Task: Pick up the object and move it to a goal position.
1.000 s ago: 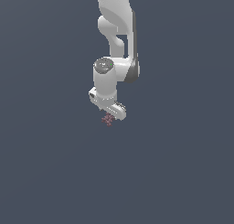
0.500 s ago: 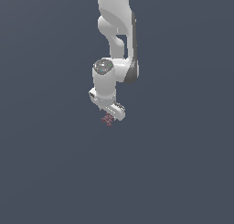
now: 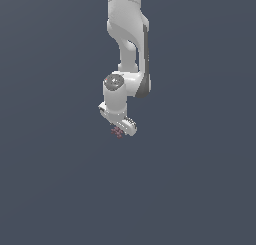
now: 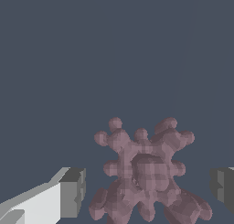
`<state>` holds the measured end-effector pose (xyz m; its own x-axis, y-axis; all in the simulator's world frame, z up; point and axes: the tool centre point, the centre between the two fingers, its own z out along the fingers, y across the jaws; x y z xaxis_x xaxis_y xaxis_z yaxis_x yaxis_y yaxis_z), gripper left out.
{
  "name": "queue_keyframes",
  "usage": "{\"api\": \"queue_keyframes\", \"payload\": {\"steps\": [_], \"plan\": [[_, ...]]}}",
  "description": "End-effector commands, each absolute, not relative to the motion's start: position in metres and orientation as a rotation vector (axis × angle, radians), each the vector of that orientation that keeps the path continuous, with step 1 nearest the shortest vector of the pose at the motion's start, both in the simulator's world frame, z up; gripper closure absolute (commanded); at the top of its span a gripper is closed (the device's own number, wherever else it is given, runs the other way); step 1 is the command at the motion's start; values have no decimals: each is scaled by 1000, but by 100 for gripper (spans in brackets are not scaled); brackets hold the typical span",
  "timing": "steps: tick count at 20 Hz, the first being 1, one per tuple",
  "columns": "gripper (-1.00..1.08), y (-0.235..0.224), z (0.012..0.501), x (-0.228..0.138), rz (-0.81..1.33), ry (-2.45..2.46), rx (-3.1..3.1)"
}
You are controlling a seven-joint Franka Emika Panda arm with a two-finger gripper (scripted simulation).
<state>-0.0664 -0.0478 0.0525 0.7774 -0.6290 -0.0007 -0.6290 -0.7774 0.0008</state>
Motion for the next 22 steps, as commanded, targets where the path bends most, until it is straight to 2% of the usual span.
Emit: {"api": "queue_keyframes", "payload": {"steps": [1, 5, 6, 22], "plan": [[-92, -48, 44, -66, 0, -1050, 2961], [-92, -48, 40, -66, 0, -1050, 2961], [108, -48, 40, -66, 0, -1050, 2961], [108, -50, 49, -62, 2, -1050, 2962]]}}
